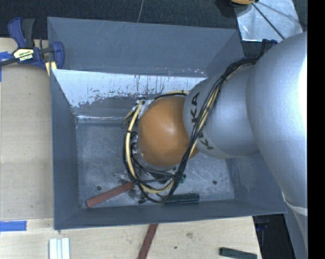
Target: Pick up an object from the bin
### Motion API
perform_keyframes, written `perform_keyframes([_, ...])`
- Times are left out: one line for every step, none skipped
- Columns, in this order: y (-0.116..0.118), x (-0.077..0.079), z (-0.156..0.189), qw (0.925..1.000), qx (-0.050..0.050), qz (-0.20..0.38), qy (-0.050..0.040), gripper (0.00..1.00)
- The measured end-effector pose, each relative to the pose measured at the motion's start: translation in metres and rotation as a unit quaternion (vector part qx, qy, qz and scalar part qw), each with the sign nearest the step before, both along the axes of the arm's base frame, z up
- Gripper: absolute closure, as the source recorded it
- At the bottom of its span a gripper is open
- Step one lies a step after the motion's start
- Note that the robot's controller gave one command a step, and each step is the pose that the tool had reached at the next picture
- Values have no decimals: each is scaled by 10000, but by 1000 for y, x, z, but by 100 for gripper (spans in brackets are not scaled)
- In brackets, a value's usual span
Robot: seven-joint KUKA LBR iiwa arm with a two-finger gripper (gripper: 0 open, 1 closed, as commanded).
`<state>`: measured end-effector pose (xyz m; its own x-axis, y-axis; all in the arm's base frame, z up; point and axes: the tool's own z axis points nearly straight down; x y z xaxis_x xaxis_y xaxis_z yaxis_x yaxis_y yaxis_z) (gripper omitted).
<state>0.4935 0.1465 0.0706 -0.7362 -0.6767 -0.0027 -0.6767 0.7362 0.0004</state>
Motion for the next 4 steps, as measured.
perform_keyframes([0, 0, 0, 10000, 0, 0, 0, 100])
perform_keyframes([5, 13, 8, 9961, -9, 882, 10, 100])
perform_keyframes([-7, 17, 49, 9834, -4, 1817, -5, 100])
perform_keyframes([2, 37, 194, 9773, -6, 2120, -5, 100])
